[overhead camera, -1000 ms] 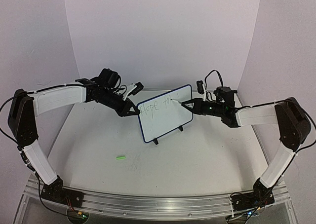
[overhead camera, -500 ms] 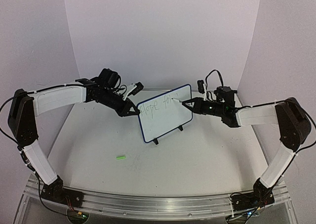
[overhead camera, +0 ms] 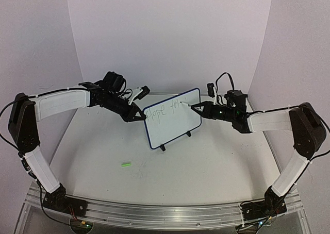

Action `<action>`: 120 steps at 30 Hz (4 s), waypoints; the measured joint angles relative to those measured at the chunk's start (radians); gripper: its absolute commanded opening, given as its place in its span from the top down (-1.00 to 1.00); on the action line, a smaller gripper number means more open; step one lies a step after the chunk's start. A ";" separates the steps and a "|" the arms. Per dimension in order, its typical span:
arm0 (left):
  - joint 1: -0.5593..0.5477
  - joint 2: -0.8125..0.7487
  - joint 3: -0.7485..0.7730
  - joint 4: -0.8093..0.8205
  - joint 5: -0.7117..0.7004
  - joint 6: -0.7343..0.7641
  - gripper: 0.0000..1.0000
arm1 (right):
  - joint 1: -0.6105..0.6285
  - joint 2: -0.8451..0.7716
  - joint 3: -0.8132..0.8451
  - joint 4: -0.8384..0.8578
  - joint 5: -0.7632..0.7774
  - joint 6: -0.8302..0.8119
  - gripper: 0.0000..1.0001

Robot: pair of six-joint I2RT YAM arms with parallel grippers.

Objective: Write a sentence on the whiteboard
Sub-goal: Write on the whiteboard with the whiteboard marker without the cap.

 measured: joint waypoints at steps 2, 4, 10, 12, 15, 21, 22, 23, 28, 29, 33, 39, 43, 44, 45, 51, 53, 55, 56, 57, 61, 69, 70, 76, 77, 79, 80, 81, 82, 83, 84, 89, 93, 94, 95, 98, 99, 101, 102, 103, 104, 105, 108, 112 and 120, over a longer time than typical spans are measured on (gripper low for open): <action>0.000 0.000 0.000 0.000 0.000 0.000 1.00 | 0.000 -0.022 -0.015 0.000 0.002 0.000 1.00; 0.000 0.000 0.000 0.000 0.000 0.000 1.00 | 0.000 -0.055 -0.035 0.000 -0.001 0.003 1.00; 0.000 0.000 0.000 0.000 0.001 0.000 1.00 | -0.009 -0.168 -0.086 -0.002 -0.019 0.007 1.00; 0.000 0.000 0.000 0.000 0.002 0.000 1.00 | -0.020 -0.202 -0.102 -0.005 -0.027 0.006 1.00; 0.000 0.000 0.000 0.000 0.002 0.000 1.00 | -0.044 -0.222 -0.115 -0.019 -0.034 0.000 1.00; 0.000 0.000 0.000 0.000 0.002 0.001 1.00 | -0.076 -0.207 -0.116 -0.049 -0.040 -0.029 1.00; 0.000 0.000 0.000 -0.001 0.002 0.000 1.00 | -0.076 -0.196 -0.110 -0.054 -0.042 -0.035 1.00; 0.000 0.000 0.000 -0.001 0.002 0.000 1.00 | -0.076 -0.183 -0.103 -0.057 -0.043 -0.040 1.00; 0.000 0.001 0.000 0.000 0.003 0.000 1.00 | -0.076 -0.130 -0.069 -0.075 -0.044 -0.061 1.00; 0.000 0.002 0.001 -0.001 0.003 0.000 1.00 | -0.076 -0.124 -0.062 -0.078 -0.044 -0.063 1.00; 0.000 0.004 0.004 -0.001 0.004 0.000 1.00 | -0.076 -0.100 -0.030 -0.079 -0.046 -0.073 1.00; 0.000 0.007 0.006 -0.001 0.007 0.000 1.00 | -0.076 -0.055 0.011 -0.084 -0.047 -0.086 1.00; 0.000 0.009 0.008 -0.001 0.007 0.001 1.00 | -0.076 -0.039 0.026 -0.102 -0.048 -0.092 1.00; 0.000 0.010 0.009 -0.001 0.007 0.000 1.00 | -0.076 -0.036 0.029 -0.104 -0.048 -0.093 1.00; 0.000 0.011 0.010 -0.001 0.007 0.000 1.00 | -0.076 -0.033 0.032 -0.107 -0.049 -0.095 1.00; 0.000 0.014 0.013 -0.001 0.008 0.000 1.00 | -0.076 -0.007 0.053 -0.123 -0.059 -0.100 1.00; 0.000 0.014 0.013 0.000 0.008 0.000 1.00 | -0.076 0.001 0.058 -0.126 -0.064 -0.102 1.00; 0.000 0.014 0.013 0.000 0.008 0.000 1.00 | -0.076 0.005 0.060 -0.129 -0.069 -0.103 1.00; 0.000 0.014 0.013 0.000 0.009 0.000 1.00 | -0.076 0.007 0.061 -0.130 -0.069 -0.103 1.00; 0.000 0.014 0.013 0.000 0.009 0.000 1.00 | -0.076 0.008 0.062 -0.130 -0.070 -0.104 1.00; 0.000 0.014 0.013 0.000 0.008 0.000 1.00 | -0.076 0.010 0.064 -0.130 -0.064 -0.104 1.00; 0.000 0.016 0.017 -0.001 0.009 0.000 1.00 | -0.075 0.010 0.065 -0.130 -0.005 -0.102 1.00; 0.000 0.016 0.017 -0.001 0.010 0.000 1.00 | -0.075 0.010 0.065 -0.130 0.003 -0.102 1.00; 0.000 0.016 0.017 -0.001 0.010 0.000 1.00 | -0.075 0.009 0.065 -0.131 0.027 -0.102 1.00; 0.000 0.016 0.017 -0.001 0.010 0.000 1.00 | -0.075 0.009 0.065 -0.131 0.028 -0.102 1.00; 0.000 0.016 0.017 -0.001 0.010 0.000 1.00 | -0.075 0.008 0.064 -0.131 0.029 -0.102 1.00; 0.000 0.016 0.017 -0.001 0.010 0.000 1.00 | -0.075 0.006 0.063 -0.132 0.029 -0.102 1.00; 0.000 0.016 0.017 -0.001 0.010 0.000 1.00 | -0.075 -0.001 0.058 -0.133 0.029 -0.102 1.00; 0.000 0.016 0.017 -0.001 0.010 0.000 1.00 | -0.075 -0.008 0.053 -0.134 0.030 -0.101 1.00; 0.000 0.017 0.017 -0.002 0.010 0.000 1.00 | -0.075 -0.018 0.046 -0.135 0.031 -0.101 1.00; 0.000 0.017 0.017 -0.002 0.010 0.000 1.00 | -0.075 -0.032 0.038 -0.137 0.030 -0.101 1.00; 0.000 0.017 0.017 -0.001 0.010 0.000 1.00 | -0.075 -0.096 0.023 -0.137 0.020 -0.095 1.00; 0.000 0.017 0.017 -0.002 0.010 0.000 1.00 | -0.075 -0.113 0.024 -0.128 0.008 -0.094 1.00; 0.000 0.017 0.017 -0.001 0.010 0.000 1.00 | -0.075 -0.113 0.024 -0.129 0.007 -0.094 1.00; 0.000 0.017 0.017 -0.001 0.010 0.000 1.00 | -0.075 -0.111 0.024 -0.130 0.006 -0.094 1.00; 0.000 0.017 0.017 -0.001 0.010 0.000 1.00 | -0.075 -0.095 0.034 -0.129 0.002 -0.094 1.00; 0.000 0.018 0.017 -0.001 0.010 0.000 1.00 | -0.075 -0.090 0.037 -0.129 0.001 -0.094 1.00; 0.000 0.018 0.017 -0.001 0.010 0.000 1.00 | -0.075 -0.078 0.041 -0.129 0.001 -0.094 1.00; 0.000 0.018 0.017 -0.001 0.010 0.000 1.00 | -0.075 -0.071 0.043 -0.129 0.001 -0.094 1.00; 0.000 0.018 0.017 -0.001 0.010 0.000 1.00 | -0.075 -0.065 0.044 -0.129 0.001 -0.094 1.00; 0.000 0.018 0.017 -0.001 0.010 0.000 1.00 | -0.075 -0.060 0.045 -0.129 0.001 -0.094 1.00; 0.000 0.019 0.018 -0.001 0.010 0.000 1.00 | -0.075 -0.057 0.046 -0.129 0.001 -0.094 1.00; 0.000 0.021 0.018 0.000 0.011 0.000 1.00 | -0.075 -0.050 0.052 -0.129 0.002 -0.094 1.00; 0.000 0.021 0.018 0.000 0.011 0.000 1.00 | -0.075 -0.043 0.066 -0.127 0.002 -0.094 1.00; 0.000 0.021 0.018 0.001 0.011 0.000 1.00 | -0.075 -0.013 0.087 -0.117 0.001 -0.087 1.00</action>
